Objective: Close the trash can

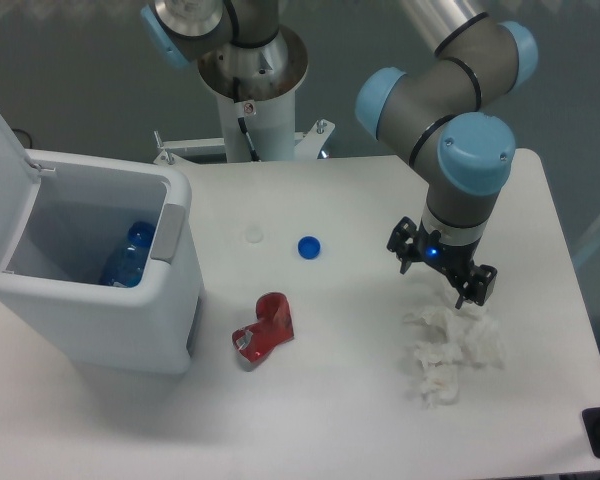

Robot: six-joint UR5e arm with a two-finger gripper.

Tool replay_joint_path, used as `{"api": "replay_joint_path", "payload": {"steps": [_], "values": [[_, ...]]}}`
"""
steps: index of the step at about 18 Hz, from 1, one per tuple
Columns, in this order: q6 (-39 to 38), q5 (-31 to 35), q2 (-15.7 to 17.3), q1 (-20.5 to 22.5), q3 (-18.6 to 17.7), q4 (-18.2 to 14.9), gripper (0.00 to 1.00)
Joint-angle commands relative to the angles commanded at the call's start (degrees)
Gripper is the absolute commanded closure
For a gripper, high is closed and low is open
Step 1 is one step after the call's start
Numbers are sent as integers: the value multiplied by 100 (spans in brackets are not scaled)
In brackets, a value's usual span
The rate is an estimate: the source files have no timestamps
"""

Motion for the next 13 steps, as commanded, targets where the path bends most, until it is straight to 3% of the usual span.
{"api": "replay_joint_path", "payload": {"steps": [10, 13], "values": [[-202, 62, 140, -167, -140, 96, 0], [-982, 123, 342, -220, -307, 176, 0]]}}
